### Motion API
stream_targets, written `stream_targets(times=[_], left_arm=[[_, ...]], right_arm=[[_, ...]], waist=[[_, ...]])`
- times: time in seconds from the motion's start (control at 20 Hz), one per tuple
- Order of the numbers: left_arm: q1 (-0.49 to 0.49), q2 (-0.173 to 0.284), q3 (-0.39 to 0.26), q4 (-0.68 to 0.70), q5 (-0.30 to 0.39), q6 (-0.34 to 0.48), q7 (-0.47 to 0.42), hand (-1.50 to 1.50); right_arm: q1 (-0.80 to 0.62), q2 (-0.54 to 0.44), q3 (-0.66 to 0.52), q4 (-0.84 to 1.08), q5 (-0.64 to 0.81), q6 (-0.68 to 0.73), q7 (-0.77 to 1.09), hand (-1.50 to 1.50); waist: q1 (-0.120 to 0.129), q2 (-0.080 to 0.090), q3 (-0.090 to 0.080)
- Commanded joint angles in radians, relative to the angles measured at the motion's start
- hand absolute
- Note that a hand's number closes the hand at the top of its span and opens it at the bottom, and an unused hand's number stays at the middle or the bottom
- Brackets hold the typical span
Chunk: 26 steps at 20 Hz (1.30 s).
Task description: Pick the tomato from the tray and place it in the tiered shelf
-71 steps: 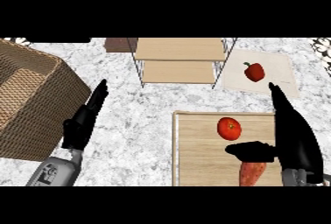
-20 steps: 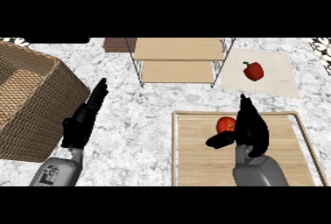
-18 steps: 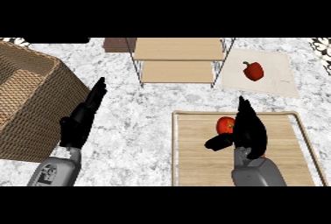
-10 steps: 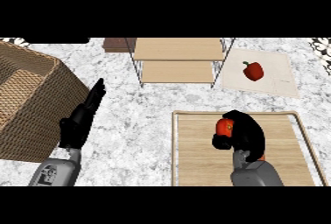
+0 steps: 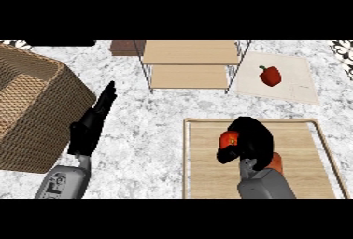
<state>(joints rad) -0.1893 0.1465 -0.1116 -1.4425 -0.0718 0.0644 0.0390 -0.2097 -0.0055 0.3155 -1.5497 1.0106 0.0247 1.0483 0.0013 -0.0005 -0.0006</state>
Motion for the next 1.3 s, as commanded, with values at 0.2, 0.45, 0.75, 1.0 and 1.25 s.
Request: stream_targets(times=[0.2, 0.45, 0.75, 1.0, 1.25], left_arm=[[-0.042, -0.034, -0.048, 0.02, -0.007, -0.028, -0.014, 0.0], [-0.086, -0.047, -0.046, 0.07, -0.015, -0.023, -0.005, 0.0], [-0.055, -0.036, -0.034, 0.092, -0.015, -0.025, -0.038, 0.0], [-0.084, -0.032, -0.028, 0.08, -0.003, -0.039, -0.001, 0.0], [-0.054, -0.014, -0.003, 0.08, 0.0, -0.03, -0.013, 0.0]], right_arm=[[-0.231, 0.005, 0.461, 0.087, -0.132, -0.089, 0.142, 1.5], [-0.364, 0.005, 0.549, 0.046, -0.201, -0.291, 0.212, 1.5], [-0.522, 0.005, 0.548, 0.005, -0.166, -0.452, 0.248, 1.5], [-0.66, 0.005, 0.495, 0.016, -0.132, -0.477, 0.32, 1.5], [-0.79, 0.005, 0.45, 0.05, -0.044, -0.363, 0.436, 1.5]], waist=[[0.125, 0.014, 0.0], [0.104, 0.01, 0.0], [0.1, 0.0, -0.003], [0.085, -0.007, -0.003], [0.058, -0.019, -0.005]])
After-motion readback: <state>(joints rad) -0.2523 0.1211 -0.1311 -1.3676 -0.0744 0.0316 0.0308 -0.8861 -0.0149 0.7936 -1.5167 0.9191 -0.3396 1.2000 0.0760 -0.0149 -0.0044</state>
